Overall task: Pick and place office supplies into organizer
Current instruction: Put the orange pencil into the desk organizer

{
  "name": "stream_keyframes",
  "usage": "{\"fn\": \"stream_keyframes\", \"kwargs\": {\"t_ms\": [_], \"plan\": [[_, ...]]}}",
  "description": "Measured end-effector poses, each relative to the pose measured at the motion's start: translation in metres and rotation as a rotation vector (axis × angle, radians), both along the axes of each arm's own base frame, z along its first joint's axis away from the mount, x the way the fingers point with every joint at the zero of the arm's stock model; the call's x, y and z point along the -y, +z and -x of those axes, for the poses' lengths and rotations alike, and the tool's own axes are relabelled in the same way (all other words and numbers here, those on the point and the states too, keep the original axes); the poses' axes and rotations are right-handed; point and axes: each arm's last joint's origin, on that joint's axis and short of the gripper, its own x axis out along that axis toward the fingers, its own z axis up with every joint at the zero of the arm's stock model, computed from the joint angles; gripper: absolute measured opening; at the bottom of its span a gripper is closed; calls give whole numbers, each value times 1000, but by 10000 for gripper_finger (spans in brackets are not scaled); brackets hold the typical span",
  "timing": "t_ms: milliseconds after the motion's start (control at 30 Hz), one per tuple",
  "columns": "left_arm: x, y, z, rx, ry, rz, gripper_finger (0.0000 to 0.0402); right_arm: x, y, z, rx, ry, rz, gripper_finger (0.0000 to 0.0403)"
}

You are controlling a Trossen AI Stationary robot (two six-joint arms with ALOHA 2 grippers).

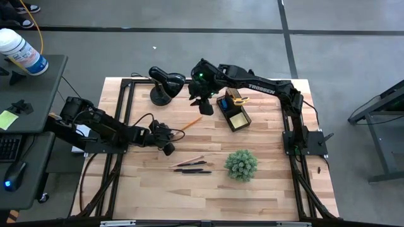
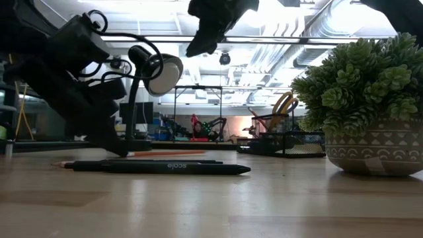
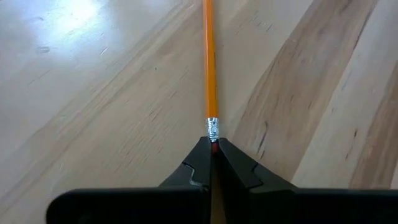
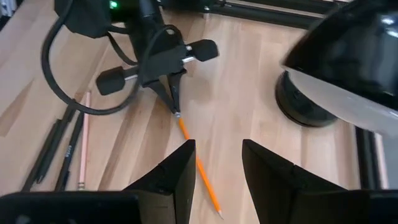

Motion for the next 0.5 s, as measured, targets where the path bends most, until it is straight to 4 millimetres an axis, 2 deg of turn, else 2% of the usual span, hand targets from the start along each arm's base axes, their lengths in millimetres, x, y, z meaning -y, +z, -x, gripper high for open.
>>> {"fn": "stream_keyframes", "kwargs": {"t_ms": [300, 500], "plan": [[1, 6, -1, 39, -19, 9, 0, 18, 29, 25, 43, -106, 74, 129], [0, 17, -2, 92, -12, -41, 0, 32, 40, 46, 12, -196, 54, 129]]}}
